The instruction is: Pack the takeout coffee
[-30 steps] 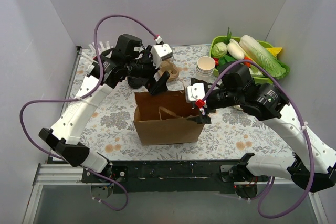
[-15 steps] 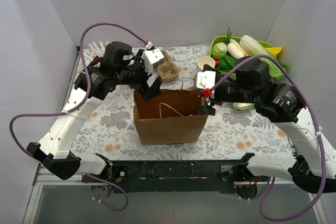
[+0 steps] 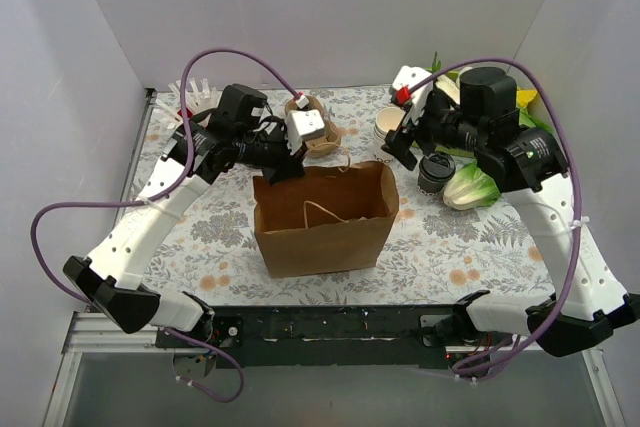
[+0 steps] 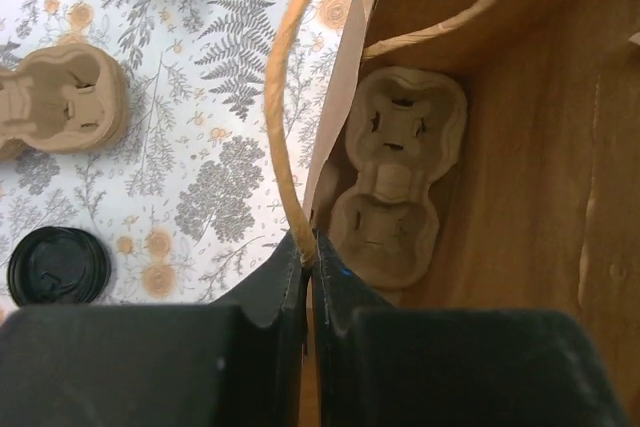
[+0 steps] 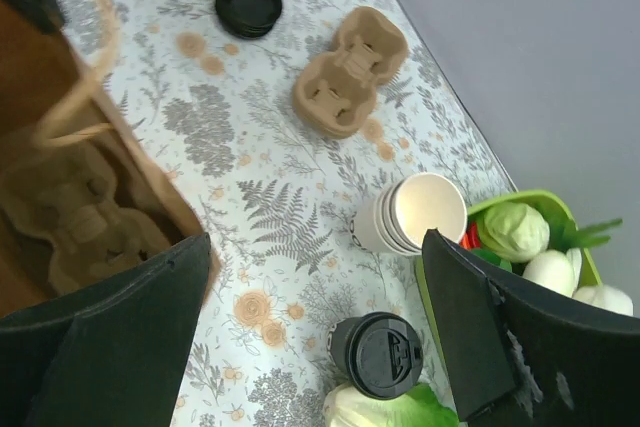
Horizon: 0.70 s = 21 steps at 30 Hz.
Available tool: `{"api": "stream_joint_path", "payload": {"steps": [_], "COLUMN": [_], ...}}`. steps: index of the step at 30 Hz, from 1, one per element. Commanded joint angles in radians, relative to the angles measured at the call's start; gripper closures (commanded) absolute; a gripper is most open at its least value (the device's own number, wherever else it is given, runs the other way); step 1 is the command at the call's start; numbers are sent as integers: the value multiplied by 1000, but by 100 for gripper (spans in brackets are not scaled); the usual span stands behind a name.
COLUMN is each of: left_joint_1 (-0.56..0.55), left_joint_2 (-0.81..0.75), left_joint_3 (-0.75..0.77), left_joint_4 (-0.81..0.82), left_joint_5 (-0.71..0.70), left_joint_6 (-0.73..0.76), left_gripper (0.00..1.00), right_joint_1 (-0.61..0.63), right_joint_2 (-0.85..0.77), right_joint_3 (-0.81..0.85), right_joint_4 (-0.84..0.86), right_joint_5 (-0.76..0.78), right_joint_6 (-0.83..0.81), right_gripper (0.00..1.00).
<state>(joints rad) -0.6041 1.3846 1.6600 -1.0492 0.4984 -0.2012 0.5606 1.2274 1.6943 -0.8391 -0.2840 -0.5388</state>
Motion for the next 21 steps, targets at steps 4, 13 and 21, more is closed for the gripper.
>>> {"api": "stream_joint_path", "payload": {"steps": [4, 13, 21], "left_joint_1": [3, -2, -13], "left_joint_2": [-81, -211, -363], "left_joint_3": [27, -89, -296], "left_joint_4": [-29, 26, 49], "left_joint_5": [-167, -228, -77], "left_joint_6": [143, 247, 244], "left_gripper": [100, 100, 100], "right_joint_1": [-134, -151, -149], "right_joint_2": [-11, -37, -68], "right_joint_3": [-33, -166, -246], "right_joint_4": [167, 186, 166], "right_joint_5": [14, 32, 2], "right_joint_6": [114, 154, 155], "right_gripper": [8, 10, 11]}}
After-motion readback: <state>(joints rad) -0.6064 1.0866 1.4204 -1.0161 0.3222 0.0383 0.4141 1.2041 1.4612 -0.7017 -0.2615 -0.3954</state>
